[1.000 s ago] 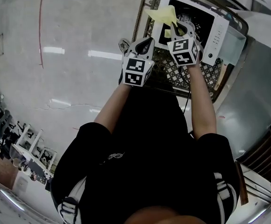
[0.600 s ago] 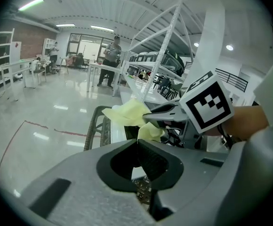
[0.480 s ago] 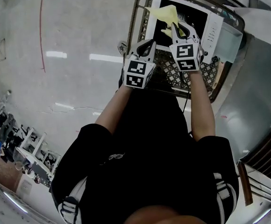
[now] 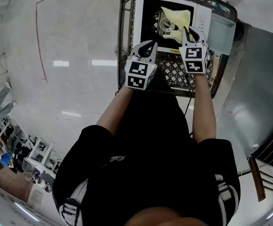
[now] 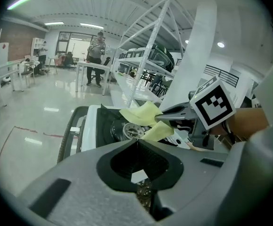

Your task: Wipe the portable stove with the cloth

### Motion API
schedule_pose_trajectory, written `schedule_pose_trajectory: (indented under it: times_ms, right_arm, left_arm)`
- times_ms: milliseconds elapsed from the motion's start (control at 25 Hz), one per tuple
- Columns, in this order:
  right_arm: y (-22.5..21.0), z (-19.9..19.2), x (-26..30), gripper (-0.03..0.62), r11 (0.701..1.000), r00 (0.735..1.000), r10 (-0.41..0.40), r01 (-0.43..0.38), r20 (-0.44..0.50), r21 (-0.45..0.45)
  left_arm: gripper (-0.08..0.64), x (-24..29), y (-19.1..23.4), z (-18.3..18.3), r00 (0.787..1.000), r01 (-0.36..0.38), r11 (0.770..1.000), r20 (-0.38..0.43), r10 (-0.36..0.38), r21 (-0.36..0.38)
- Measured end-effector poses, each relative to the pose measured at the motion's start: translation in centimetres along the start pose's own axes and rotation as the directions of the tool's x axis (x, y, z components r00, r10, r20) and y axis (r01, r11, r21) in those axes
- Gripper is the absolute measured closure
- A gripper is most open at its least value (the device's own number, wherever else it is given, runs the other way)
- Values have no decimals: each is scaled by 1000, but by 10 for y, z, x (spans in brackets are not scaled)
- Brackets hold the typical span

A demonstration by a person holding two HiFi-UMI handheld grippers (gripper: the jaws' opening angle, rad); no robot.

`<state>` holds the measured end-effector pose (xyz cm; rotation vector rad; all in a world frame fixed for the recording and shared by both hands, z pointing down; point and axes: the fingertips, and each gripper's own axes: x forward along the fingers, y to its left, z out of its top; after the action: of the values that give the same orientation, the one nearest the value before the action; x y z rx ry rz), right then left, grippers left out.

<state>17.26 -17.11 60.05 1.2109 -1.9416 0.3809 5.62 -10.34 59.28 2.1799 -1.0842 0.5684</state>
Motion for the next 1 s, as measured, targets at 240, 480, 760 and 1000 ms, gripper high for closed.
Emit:
schedule_pose_trajectory:
  times_ms: [240, 480, 760, 1000]
  right_arm:
    - [-4, -17, 8, 571, 999, 999, 38, -38, -33, 1]
    - [-15, -30, 7, 571, 1000, 998, 20, -20, -56, -4]
    - [-35, -54, -2, 571, 1000, 998, -1, 1, -56, 13]
    - [-53, -68, -12, 571, 998, 998, -36, 39, -60, 46]
  left_arm:
    - [538, 9, -18, -1, 1000, 2, 1000, -14, -2, 9]
    - [538, 15, -27, -1, 1000, -4, 1000, -18, 4, 17]
    - [538, 27, -45, 1, 1000, 11, 999, -26, -10, 34]
    - [538, 36, -62, 0, 999, 36, 998, -42, -34, 58]
